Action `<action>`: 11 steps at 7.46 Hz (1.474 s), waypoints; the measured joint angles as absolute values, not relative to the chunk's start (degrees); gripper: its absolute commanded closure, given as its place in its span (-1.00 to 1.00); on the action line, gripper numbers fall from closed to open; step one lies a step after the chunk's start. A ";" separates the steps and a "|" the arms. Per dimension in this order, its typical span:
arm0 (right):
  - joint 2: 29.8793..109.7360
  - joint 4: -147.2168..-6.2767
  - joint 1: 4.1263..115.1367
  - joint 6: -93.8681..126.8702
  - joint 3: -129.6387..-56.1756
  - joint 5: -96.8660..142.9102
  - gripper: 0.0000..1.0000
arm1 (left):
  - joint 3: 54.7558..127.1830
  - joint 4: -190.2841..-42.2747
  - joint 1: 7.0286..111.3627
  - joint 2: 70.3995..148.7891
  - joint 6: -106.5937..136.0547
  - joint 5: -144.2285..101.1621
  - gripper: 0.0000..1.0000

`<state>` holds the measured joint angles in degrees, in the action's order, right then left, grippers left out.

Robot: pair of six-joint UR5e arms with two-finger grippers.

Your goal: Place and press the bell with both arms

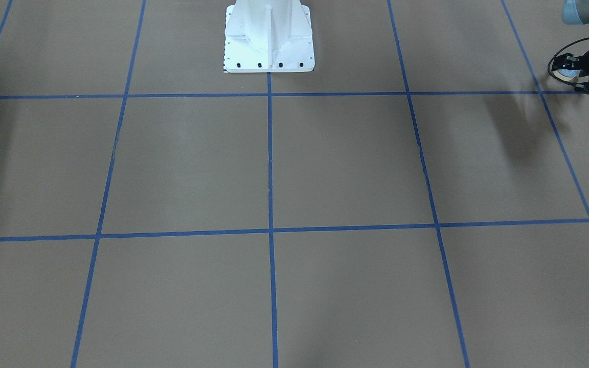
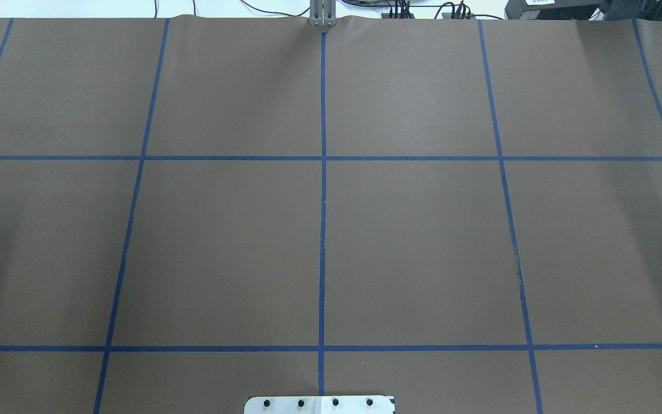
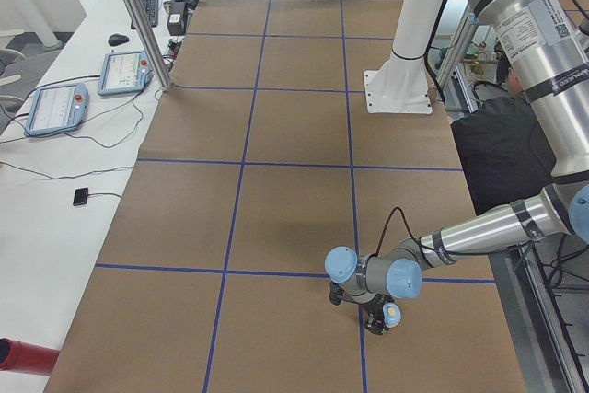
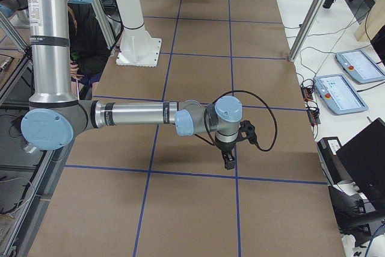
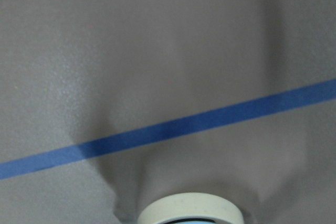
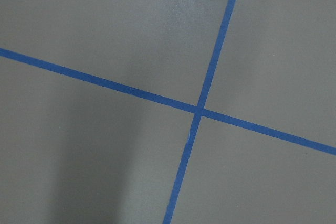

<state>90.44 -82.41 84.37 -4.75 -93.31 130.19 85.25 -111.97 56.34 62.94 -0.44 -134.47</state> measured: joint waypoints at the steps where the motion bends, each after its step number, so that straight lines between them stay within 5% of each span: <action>1: 90.44 -82.43 84.37 -4.74 -93.28 130.20 -1.00 | 85.25 -111.97 56.34 62.94 -0.44 -134.47 -0.36; 4: 90.44 -82.44 84.38 -4.72 -93.28 130.20 -1.00 | 85.39 -111.97 56.29 62.92 -0.34 -134.46 0.27; 11: 90.44 -82.35 84.38 -4.75 -93.21 130.17 -1.00 | 91.97 -111.35 57.34 62.75 -0.21 -134.15 0.62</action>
<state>90.44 -82.35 84.38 -4.75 -93.21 130.17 91.97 -111.35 57.34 62.75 -0.21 -134.15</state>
